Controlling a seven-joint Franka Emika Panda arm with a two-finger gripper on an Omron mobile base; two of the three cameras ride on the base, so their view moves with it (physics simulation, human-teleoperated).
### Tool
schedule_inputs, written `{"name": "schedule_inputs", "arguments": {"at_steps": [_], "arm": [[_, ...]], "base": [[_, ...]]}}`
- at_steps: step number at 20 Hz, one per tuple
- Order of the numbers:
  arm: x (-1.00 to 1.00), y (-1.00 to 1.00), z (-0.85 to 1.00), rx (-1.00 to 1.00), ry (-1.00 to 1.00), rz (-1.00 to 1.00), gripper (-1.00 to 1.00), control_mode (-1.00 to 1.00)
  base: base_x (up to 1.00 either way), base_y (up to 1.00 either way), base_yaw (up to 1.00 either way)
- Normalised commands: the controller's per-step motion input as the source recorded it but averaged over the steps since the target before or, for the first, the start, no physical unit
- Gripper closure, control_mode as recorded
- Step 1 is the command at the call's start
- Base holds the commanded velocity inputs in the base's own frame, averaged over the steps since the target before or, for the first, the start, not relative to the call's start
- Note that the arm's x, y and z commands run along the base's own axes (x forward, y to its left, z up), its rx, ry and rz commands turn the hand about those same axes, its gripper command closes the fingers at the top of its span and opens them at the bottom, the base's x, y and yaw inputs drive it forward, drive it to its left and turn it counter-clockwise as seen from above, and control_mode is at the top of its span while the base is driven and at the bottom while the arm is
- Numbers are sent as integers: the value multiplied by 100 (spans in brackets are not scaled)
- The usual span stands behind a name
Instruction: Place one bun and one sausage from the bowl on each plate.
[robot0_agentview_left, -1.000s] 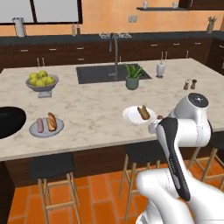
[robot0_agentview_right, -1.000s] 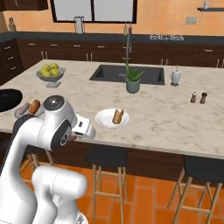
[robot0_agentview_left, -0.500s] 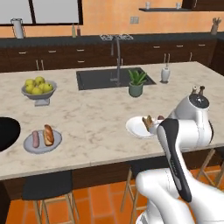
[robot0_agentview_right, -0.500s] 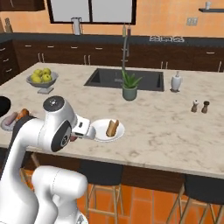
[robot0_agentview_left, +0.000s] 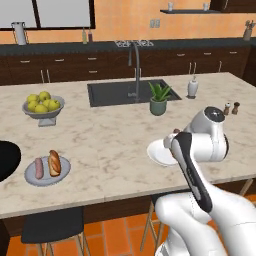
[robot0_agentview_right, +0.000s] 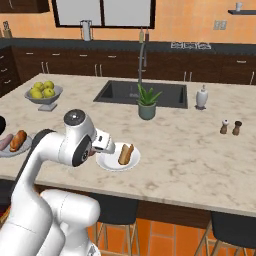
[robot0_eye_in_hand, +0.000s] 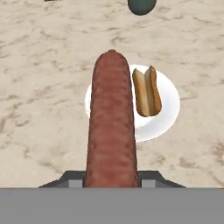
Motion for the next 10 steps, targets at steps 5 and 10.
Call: {"name": "schedule_inputs", "arguments": {"at_steps": [5, 10], "arm": [[79, 4, -72, 0, 7, 3, 100, -100], [69, 15, -63, -3, 7, 0, 100, -100]], "base": [[0, 0, 0], [0, 0, 0]]}}
